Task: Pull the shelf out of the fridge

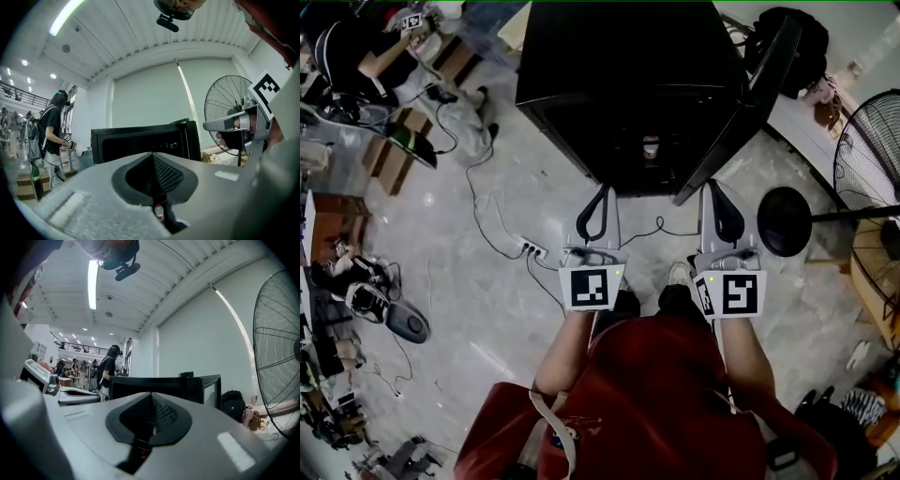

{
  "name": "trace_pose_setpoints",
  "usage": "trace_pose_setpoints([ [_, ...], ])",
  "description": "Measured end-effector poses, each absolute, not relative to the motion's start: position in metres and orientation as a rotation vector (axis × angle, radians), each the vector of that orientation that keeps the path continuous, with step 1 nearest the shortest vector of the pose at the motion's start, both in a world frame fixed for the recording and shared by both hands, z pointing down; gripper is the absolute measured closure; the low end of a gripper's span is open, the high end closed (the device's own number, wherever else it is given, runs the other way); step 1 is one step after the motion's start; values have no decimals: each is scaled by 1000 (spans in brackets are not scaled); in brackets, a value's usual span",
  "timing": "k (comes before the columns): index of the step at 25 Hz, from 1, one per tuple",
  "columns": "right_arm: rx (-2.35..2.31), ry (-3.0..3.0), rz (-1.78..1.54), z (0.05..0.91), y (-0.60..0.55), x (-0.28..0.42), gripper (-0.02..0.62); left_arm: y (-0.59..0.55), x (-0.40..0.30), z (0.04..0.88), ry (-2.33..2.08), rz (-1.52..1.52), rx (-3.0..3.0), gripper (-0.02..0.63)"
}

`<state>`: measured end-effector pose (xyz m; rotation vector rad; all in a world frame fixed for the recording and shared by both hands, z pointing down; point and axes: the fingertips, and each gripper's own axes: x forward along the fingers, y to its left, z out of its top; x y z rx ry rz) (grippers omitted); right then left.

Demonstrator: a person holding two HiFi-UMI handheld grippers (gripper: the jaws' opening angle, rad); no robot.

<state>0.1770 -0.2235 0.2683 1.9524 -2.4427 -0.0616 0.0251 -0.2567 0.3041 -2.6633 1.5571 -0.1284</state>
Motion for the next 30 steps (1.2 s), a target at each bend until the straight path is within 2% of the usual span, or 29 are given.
trace_pose_setpoints([
  [8, 1788, -2591, -1, 292, -232, 219, 598, -266, 68, 348, 1743, -211, -2618, 607],
  [17, 1656, -2662, 56, 324, -243, 213, 598, -294, 87, 430, 1926, -189, -2770, 578],
  [25, 1589, -2623, 105, 365, -263, 192, 598, -333, 80, 509, 2029, -140, -2890, 504],
  [30, 1546, -2608, 118, 387, -276, 174, 598, -358, 73, 557, 2153, -7, -2987, 430],
])
